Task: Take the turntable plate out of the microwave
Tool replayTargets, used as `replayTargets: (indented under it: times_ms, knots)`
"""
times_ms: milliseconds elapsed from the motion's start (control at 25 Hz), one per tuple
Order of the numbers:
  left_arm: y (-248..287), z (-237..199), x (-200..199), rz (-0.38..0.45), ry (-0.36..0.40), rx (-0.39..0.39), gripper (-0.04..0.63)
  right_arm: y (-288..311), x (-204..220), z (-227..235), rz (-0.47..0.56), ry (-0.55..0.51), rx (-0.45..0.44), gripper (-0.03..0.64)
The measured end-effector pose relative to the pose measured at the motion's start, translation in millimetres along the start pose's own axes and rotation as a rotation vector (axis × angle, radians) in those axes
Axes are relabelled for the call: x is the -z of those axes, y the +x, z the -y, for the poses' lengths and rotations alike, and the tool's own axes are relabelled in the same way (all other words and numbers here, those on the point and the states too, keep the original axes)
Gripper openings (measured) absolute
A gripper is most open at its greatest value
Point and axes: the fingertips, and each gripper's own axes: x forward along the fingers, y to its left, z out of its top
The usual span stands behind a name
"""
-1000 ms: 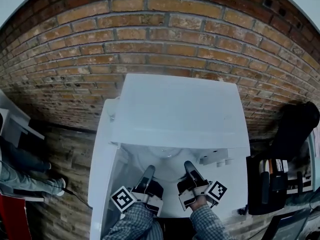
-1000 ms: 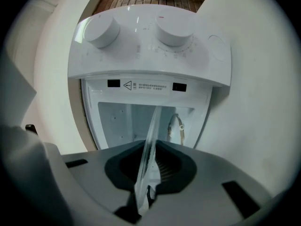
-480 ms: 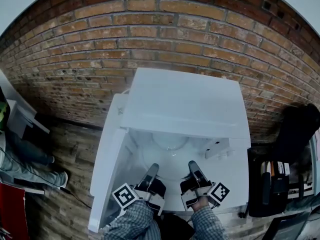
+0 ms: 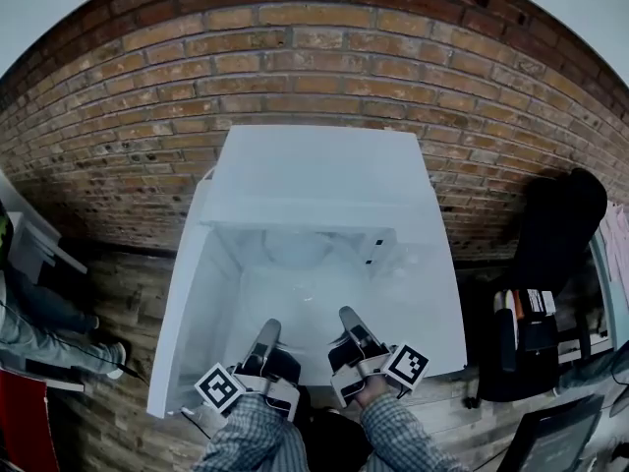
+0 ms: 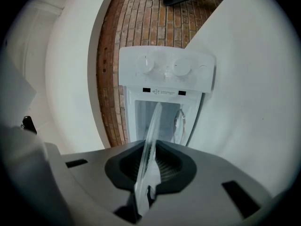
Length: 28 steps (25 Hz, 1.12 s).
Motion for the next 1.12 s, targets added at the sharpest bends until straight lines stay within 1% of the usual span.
replayTargets:
  times_ms: [160, 400, 720, 840, 1120]
  knots:
    - [-16, 10, 15, 0.005, 0.011, 0.021, 0.044, -21, 3, -8, -0.006, -0.011, -0.012, 0.048]
    - [-44, 16, 44, 0.011, 0.006, 0.036, 0.043, -60, 7, -21, -0.011, -0.042, -0.029, 0.048]
    - [-69, 22, 66, -0.003, 0.013, 0.026, 0.043, -95, 17, -26, 0.0, -0.016, -0.028, 0.048]
    - [-72, 25, 68, -0.013, 0.008, 0.022, 0.043, -101, 18, -30, 0.011, -0.027, -0.024, 0.048]
    - [-64, 45, 55, -0.034, 0.004, 0.038, 0.043, -89, 23, -47, 0.033, -0.034, -0.027, 0.048]
